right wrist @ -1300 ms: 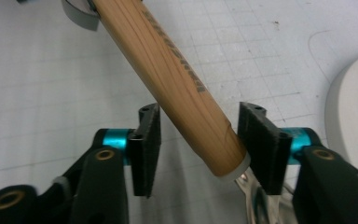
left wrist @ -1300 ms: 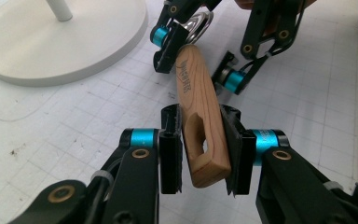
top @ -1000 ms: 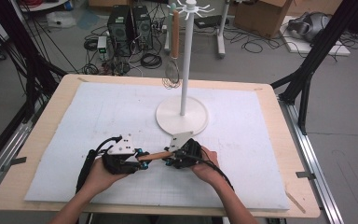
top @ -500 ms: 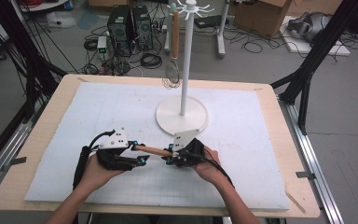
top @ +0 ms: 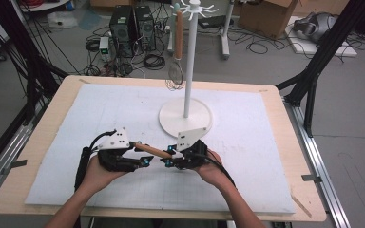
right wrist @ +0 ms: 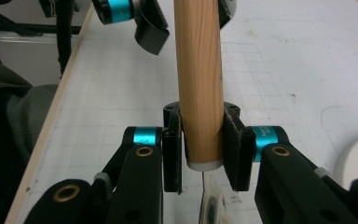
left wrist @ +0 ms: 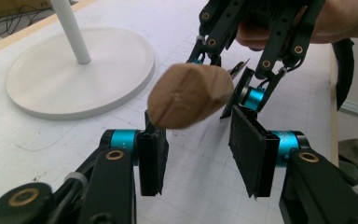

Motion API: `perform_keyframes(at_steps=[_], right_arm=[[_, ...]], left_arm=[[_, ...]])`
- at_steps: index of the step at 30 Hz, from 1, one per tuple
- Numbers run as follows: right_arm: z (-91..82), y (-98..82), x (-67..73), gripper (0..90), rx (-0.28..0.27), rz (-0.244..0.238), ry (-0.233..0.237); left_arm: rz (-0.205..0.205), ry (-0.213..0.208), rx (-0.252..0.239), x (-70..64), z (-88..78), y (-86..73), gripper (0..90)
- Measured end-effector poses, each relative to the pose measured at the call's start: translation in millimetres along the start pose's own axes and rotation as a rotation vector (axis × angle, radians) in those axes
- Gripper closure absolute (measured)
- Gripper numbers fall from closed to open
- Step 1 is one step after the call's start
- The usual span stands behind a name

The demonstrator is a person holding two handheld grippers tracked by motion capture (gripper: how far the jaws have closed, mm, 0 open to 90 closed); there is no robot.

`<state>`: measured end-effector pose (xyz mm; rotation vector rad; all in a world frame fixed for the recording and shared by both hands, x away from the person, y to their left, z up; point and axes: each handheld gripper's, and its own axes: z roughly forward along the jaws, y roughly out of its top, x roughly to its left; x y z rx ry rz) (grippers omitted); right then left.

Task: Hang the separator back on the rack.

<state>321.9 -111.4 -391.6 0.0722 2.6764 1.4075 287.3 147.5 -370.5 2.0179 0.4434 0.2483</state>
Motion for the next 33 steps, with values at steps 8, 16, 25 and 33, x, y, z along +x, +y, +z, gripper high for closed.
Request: perform_keyframes(at_steps=[8, 16, 25, 33], right_arm=[[4.8, 1.6, 2.8, 72.6, 0.006, 0.006, 0.021], [8.1, 3.3, 5.2, 72.6, 0.004, 0.013, 0.035], [9.8, 6.0, 8.1, 71.9, -0.004, 0.017, 0.027], [-0.5, 13.6, 10.4, 69.8, -0.034, 0.018, -0.028]], left_arm=[[0.002, -0.026, -0.031, -1.7, -3.3, 3.1, 61.8], [0.008, -0.051, -0.054, -5.3, -2.0, 9.1, 64.4], [0.004, -0.063, -0.069, -7.2, -2.1, 14.1, 69.0], [0.005, -0.058, -0.078, -8.9, 0.9, 17.0, 71.6]])
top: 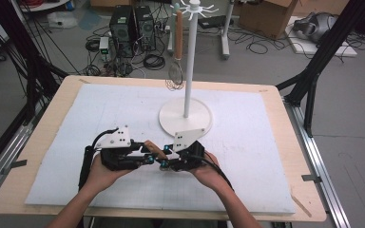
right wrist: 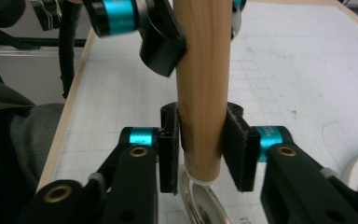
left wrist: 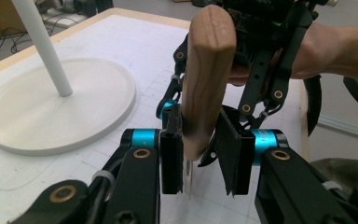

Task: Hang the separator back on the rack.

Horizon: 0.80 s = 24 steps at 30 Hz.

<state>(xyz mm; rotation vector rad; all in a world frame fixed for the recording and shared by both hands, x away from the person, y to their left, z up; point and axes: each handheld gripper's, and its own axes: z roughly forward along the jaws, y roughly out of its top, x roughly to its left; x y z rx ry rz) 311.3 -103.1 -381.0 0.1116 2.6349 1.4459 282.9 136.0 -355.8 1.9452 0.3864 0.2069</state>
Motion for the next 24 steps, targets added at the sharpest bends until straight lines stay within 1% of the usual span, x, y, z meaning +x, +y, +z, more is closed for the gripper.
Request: perform_keyframes(at_steps=[5, 8, 11, 12, 15, 17, 20, 22, 24], right_arm=[[-2.2, 0.2, -0.7, 71.2, 0.010, -0.009, -0.003], [-4.9, -1.2, -3.1, 71.5, 0.003, 0.011, -0.004], [-8.6, -3.6, -7.0, 71.6, -0.014, 0.056, 0.000], [-9.7, -4.0, -8.0, 71.6, -0.019, 0.064, -0.010], [-14.0, -5.2, -10.9, 71.7, -0.036, 0.091, -0.017], [-16.7, -6.0, -13.1, 71.7, -0.055, 0.102, -0.027], [-23.0, -7.2, -15.4, 71.7, -0.077, 0.131, -0.035], [-26.7, -8.4, -17.8, 71.7, -0.097, 0.145, -0.039], [-30.6, -9.1, -19.8, 71.7, -0.102, 0.163, -0.049]], left_arm=[[0.002, 0.000, -0.002, -0.9, 1.1, 1.6, 70.6], [0.007, 0.013, 0.009, -0.2, -0.7, 0.8, 67.0], [0.004, 0.028, 0.016, 1.2, -3.2, -1.8, 63.9], [0.002, 0.030, 0.018, 2.0, -4.3, -2.9, 62.1], [-0.015, 0.048, 0.011, 3.9, -7.1, -7.4, 55.4], [-0.020, 0.069, 0.009, 5.4, -9.0, -10.9, 51.8], [-0.041, 0.096, 0.004, 8.0, -13.1, -16.7, 45.8], [-0.049, 0.107, 0.004, 9.6, -15.9, -20.3, 44.1], [-0.057, 0.123, 0.002, 10.9, -18.4, -23.8, 41.3]])
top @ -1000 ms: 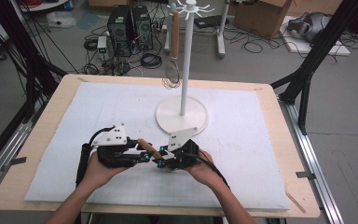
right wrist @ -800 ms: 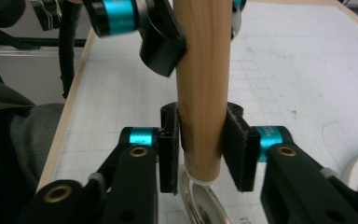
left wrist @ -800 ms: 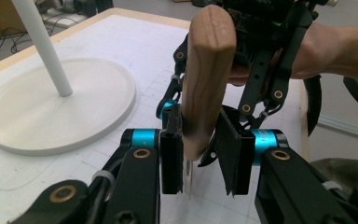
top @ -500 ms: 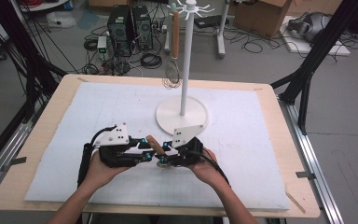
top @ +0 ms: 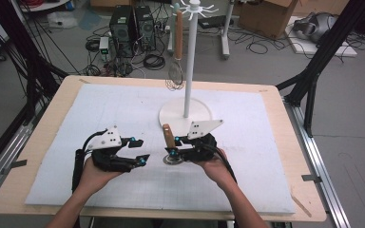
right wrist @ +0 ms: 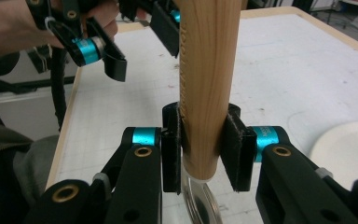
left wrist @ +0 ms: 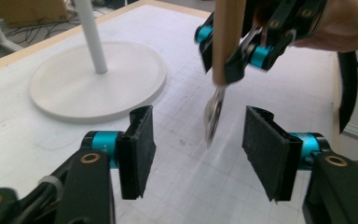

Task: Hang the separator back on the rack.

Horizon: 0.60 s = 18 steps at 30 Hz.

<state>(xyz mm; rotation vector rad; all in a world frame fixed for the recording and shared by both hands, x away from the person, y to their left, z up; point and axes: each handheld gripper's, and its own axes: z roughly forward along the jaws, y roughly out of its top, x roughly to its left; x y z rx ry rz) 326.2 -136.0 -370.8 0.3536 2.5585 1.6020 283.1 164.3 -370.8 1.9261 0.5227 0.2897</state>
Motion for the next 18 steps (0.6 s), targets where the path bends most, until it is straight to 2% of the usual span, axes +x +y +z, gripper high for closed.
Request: perform_keyframes(at_steps=[3, 11, 18], right_arm=[[-6.1, 1.3, -3.0, 71.7, -0.017, 0.024, -0.014], [-22.3, 10.0, -14.5, 71.7, -0.042, 0.043, -0.040], [-31.1, 17.1, -26.5, 71.7, -0.060, 0.067, -0.049]], left_arm=[[-0.015, 0.016, 0.006, 3.9, -2.1, -5.5, 37.3], [-0.056, 0.054, 0.016, 16.5, -8.4, -16.4, 30.9], [-0.071, 0.091, 0.026, 24.8, -13.2, -22.7, 26.2]])
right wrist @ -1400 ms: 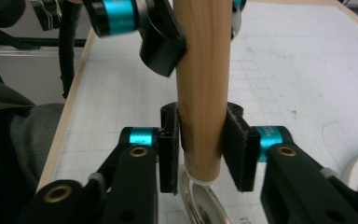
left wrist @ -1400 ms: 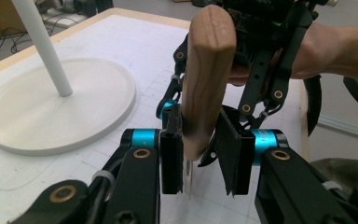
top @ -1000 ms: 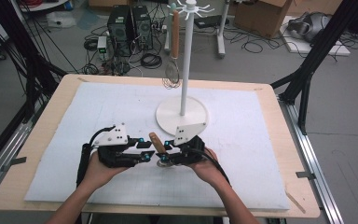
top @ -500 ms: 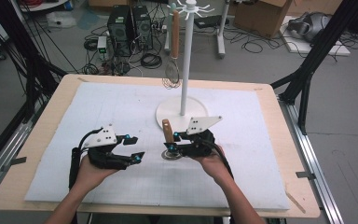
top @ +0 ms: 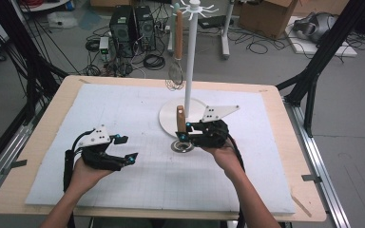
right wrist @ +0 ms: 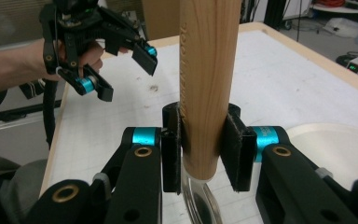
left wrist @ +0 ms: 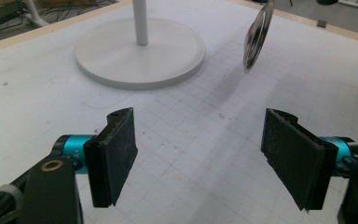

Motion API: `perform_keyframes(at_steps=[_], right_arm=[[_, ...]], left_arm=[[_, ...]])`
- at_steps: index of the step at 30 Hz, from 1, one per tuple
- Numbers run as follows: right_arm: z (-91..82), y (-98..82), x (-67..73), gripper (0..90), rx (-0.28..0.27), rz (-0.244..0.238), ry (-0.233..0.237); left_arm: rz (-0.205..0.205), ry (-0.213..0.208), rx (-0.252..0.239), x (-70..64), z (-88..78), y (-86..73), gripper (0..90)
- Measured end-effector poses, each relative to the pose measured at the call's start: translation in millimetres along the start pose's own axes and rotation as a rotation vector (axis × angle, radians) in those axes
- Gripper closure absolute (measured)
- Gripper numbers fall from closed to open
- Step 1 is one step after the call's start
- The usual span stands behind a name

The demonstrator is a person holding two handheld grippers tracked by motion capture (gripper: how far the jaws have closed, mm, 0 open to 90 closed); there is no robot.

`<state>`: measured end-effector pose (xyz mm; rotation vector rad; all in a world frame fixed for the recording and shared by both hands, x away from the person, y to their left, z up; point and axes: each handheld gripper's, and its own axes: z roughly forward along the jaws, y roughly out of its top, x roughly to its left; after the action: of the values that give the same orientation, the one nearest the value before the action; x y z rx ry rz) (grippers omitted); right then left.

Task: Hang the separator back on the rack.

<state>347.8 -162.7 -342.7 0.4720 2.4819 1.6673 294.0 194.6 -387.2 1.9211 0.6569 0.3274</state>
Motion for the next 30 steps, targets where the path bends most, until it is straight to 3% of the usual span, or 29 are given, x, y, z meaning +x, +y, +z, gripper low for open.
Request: perform_keyframes(at_steps=[18, 30], right_arm=[[-10.8, 18.3, -26.5, 71.7, -0.040, 0.034, -0.036], [-20.1, 34.1, -35.0, 71.7, -0.061, 0.039, -0.059]], left_arm=[[-0.022, 0.067, 0.046, 15.9, -4.5, -14.8, 15.3], [-0.026, 0.100, 0.060, 19.8, -6.1, -19.0, 11.3]])
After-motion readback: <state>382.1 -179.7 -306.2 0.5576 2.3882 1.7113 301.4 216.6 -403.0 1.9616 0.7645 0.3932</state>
